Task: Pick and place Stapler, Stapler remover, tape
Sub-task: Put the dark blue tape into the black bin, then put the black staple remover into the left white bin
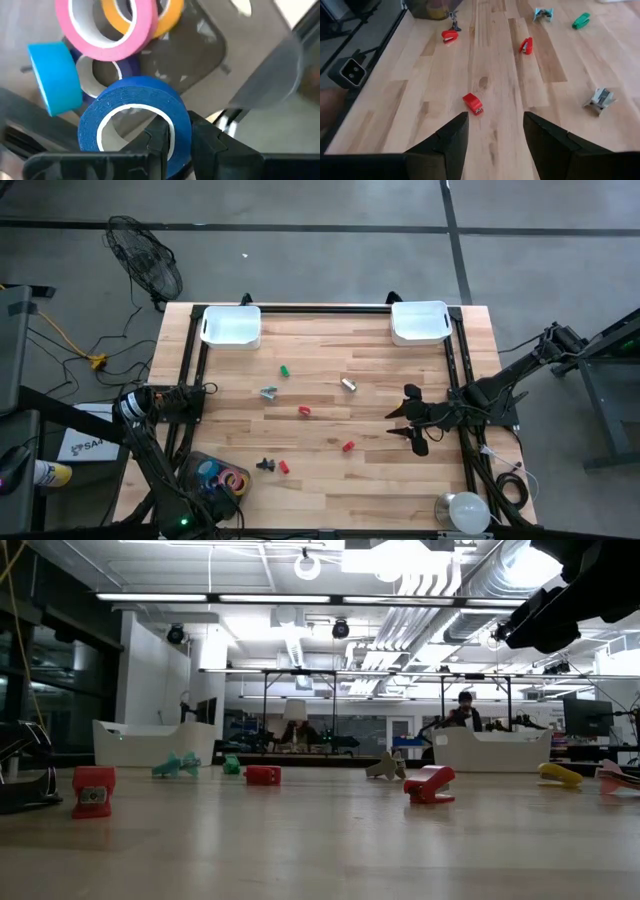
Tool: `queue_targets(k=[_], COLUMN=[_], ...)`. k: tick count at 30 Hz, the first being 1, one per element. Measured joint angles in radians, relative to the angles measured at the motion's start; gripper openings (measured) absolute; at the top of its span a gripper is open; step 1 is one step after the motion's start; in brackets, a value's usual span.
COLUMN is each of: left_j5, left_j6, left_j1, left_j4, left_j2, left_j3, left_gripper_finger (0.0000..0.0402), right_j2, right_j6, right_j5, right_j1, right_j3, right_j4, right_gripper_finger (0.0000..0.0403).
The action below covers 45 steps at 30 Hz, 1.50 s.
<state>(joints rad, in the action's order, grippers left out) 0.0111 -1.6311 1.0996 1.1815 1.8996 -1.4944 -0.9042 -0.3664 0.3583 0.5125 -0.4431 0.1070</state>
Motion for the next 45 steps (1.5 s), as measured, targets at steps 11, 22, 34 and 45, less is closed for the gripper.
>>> queue_targets(k=[11,22,34,45], left_j5=[-0.084,-0.014,-0.243,-0.191], left_j6=[-0.075,-0.075,0.254,0.784], left_j1=[-0.049,-0.086,-0.266,-0.541], left_j4=[-0.001,0.056,0.382,0.337], left_j2=[0.000,0.000,-0.001,0.020], left_j3=[0.000,-0.065,-0.378,-0.270], left_gripper_finger=[0.0082,0.0197,0.0197,0.0197], right_j2=[0.000,0.000,0.000,0.000], right_j6=[-0.027,0.005,0.173,0.312], right_j5=[-0.147,-0.219,-0.218,-0.351], right_j1=[0.001,0.001,0.001,0.001], right_j3=[0.000,0.000,0.000,0.000], right_j4=[0.006,0.008,0.007,0.084], right_gripper_finger=[0.0181,0.0181,0.0181,0.0181])
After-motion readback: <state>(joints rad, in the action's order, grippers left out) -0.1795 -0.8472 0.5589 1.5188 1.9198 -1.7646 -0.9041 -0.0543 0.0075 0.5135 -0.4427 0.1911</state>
